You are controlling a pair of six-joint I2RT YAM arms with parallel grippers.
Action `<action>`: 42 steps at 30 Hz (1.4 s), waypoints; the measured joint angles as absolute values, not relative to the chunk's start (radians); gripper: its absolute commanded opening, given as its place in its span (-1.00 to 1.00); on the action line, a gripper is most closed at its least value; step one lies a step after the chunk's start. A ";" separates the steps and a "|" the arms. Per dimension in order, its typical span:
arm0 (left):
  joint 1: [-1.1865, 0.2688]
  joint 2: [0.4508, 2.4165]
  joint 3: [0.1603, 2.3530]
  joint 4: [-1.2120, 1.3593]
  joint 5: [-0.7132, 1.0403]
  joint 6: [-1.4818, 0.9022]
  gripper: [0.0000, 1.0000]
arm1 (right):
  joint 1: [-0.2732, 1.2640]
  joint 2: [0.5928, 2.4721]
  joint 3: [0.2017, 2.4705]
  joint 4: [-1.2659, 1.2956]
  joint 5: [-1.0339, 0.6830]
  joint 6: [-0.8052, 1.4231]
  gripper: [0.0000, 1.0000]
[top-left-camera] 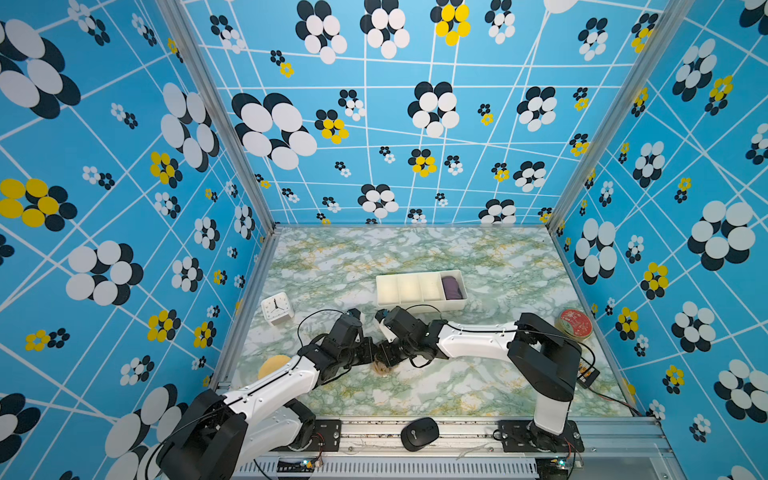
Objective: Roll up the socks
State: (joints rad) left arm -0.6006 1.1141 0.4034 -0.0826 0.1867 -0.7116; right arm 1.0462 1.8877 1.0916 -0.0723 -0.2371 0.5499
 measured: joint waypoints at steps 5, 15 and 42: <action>-0.638 1.193 0.451 -0.083 0.149 -0.705 -0.84 | 1.033 1.876 1.074 -0.065 -0.253 0.550 -0.69; -0.704 1.259 0.503 -0.098 0.113 -0.690 -1.00 | 1.011 1.831 1.015 -0.046 -0.287 0.558 -0.58; -0.822 1.279 0.521 -0.102 0.007 -0.700 -1.00 | 0.974 1.771 0.926 -0.001 -0.353 0.572 -0.45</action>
State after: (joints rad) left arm -0.8215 1.2793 0.5213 -0.1017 0.0074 -0.7002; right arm 0.9737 1.7714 0.9264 -0.0010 -0.3531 0.5724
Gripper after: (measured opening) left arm 0.046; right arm 0.262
